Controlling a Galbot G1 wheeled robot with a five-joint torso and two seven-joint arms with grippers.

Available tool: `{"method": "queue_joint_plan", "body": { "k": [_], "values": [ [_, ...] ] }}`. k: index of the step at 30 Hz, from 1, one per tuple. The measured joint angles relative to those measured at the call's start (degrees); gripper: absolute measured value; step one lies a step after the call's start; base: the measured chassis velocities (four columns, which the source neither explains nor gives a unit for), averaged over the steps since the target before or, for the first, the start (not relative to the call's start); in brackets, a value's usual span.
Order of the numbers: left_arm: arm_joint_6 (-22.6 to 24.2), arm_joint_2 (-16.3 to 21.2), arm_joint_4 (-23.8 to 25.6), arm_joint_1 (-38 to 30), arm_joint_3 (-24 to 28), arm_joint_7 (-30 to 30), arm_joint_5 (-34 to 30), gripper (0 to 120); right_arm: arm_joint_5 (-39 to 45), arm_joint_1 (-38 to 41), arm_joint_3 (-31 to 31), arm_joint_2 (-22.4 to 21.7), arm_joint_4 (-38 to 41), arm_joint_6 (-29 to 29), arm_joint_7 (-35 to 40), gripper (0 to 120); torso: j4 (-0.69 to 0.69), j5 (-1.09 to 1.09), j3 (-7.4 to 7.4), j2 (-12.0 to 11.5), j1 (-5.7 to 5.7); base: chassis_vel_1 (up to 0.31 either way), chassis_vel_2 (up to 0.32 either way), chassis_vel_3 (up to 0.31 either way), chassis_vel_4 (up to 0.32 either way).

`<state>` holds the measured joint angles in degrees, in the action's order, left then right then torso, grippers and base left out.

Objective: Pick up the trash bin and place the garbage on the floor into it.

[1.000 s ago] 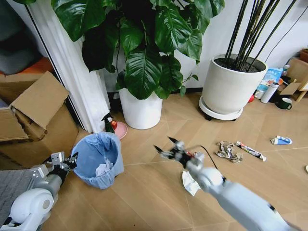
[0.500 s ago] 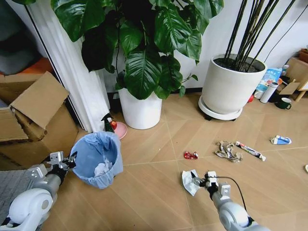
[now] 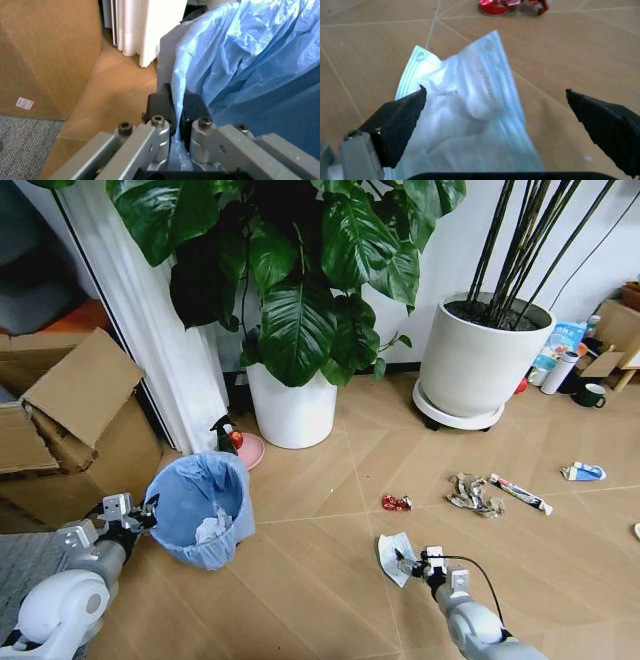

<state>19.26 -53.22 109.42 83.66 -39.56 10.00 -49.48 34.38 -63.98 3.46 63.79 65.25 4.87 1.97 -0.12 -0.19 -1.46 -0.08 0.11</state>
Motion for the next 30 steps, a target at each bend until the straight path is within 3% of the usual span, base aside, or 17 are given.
{"method": "queue_joint_plan", "body": {
  "k": [6,9,12,30],
  "values": [
    [0.03,0.19,-0.35,-0.15,-0.01,0.14,-0.04,0,0.2,3.31,-1.64,3.19,-5.61,1.69,-3.62,100,0.0,-0.01,0.0,0.0,0.0,0.0,0.0,0.0,0.0],
    [0.04,0.37,-0.5,-0.4,0.03,0.23,-0.09,0,0.25,3.99,-1.79,4.06,-6.84,2.06,-4.66,93,0.0,0.04,0.0,0.0,0.0,0.0,0.0,0.0,0.0],
    [0.12,0.59,-0.6,-0.73,0.2,0.41,-0.4,0,0.09,4.47,-1.93,4.55,-7.71,2.23,-4.99,77,-0.01,0.0,0.0,0.0,0.0,0.0,0.0,0.0,0.0],
    [0.15,0.25,-0.86,-0.82,0.63,0.51,-0.48,0,-0.5,3.41,-1.51,3.1,-6.2,2.29,-5.33,15,-0.01,0.01,0.0,0.0,0.0,0.0,0.0,0.0,0.0]
  ]
}}
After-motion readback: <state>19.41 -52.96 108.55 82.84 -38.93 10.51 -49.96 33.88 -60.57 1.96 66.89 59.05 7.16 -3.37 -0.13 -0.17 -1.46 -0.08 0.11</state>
